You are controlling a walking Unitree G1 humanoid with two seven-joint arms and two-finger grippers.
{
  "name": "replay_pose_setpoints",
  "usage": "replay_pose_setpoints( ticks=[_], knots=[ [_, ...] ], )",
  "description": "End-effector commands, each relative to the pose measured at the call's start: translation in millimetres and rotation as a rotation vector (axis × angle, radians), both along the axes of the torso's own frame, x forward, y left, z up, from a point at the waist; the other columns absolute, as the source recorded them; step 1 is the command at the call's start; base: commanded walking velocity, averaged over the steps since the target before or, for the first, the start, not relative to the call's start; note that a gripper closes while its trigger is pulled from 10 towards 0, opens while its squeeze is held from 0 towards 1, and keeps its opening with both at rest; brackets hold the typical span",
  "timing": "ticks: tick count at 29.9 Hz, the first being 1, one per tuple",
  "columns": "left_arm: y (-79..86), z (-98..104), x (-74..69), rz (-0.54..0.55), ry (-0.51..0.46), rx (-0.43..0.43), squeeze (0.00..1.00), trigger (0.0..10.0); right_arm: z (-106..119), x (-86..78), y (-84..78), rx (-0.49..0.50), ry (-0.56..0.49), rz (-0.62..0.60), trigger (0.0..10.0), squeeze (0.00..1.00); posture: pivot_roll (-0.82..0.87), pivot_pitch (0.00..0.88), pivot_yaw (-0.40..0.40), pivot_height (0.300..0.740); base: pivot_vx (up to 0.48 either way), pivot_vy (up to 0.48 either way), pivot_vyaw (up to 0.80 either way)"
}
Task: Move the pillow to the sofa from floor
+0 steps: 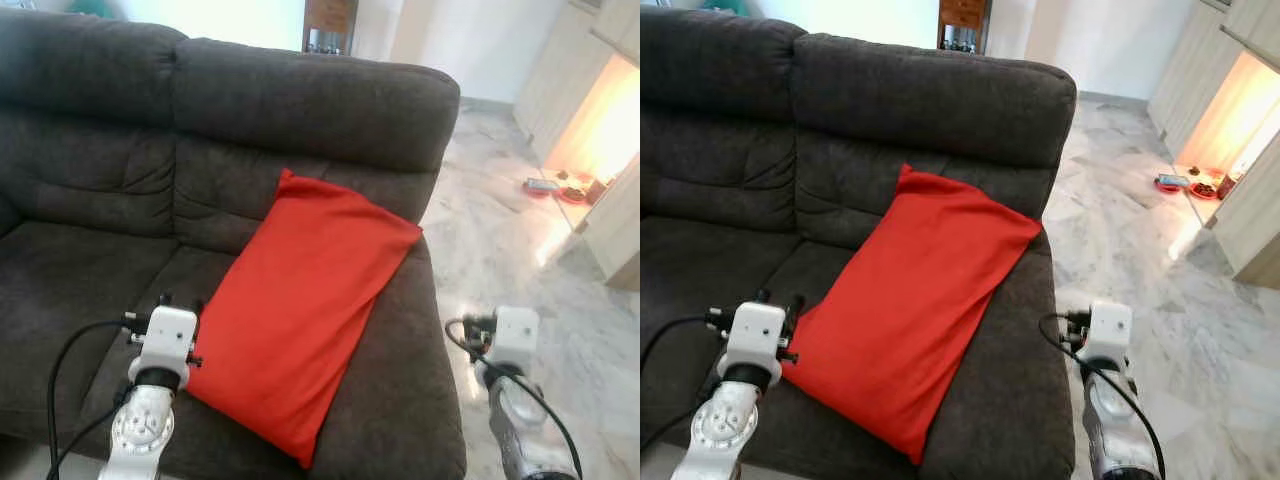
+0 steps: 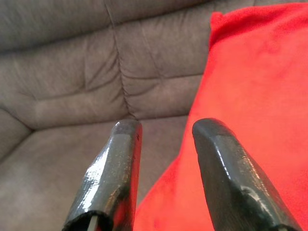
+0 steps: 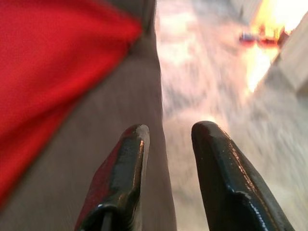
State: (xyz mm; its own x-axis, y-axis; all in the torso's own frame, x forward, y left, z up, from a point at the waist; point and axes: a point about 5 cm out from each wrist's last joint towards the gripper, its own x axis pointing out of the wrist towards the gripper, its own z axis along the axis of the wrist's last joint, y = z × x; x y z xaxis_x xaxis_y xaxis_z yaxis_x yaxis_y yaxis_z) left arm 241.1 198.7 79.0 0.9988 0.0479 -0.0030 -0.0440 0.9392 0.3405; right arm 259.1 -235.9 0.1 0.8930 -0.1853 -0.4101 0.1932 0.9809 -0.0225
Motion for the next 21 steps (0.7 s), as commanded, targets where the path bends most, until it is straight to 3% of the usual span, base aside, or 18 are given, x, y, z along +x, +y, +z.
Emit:
replay_pose_setpoints(
  ticks=[1, 3, 16, 21],
  knots=[
    [-6.4, -5.6, -2.4, -0.029, 0.004, -0.019, 0.00, 10.0, -13.3, -11.8, -7.8, -0.009, 0.054, -0.023, 10.0, 0.00, 0.16, 0.000, -0.112, 0.740, 0.000, 0.000, 0.00],
    [-7.4, -12.8, -7.0, -0.027, 0.022, -0.029, 0.00, 10.0, -33.3, -30.7, -8.7, -0.019, 0.162, -0.025, 10.0, 0.00, 0.16, 0.000, -0.115, 0.740, 0.000, 0.000, 0.00],
    [-7.1, -20.9, -13.5, -0.035, 0.038, -0.047, 0.00, 10.0, -75.2, -86.7, -7.9, 0.004, 0.444, -0.092, 10.0, 0.00, 0.16, 0.000, -0.114, 0.740, 0.000, 0.000, 0.00],
    [-8.3, -16.8, -13.5, -0.047, 0.023, -0.047, 0.00, 10.0, -83.4, -103.8, -7.3, 0.044, 0.489, -0.133, 10.0, 0.00, 0.16, 0.000, -0.110, 0.740, 0.000, 0.000, 0.00]
  ],
)
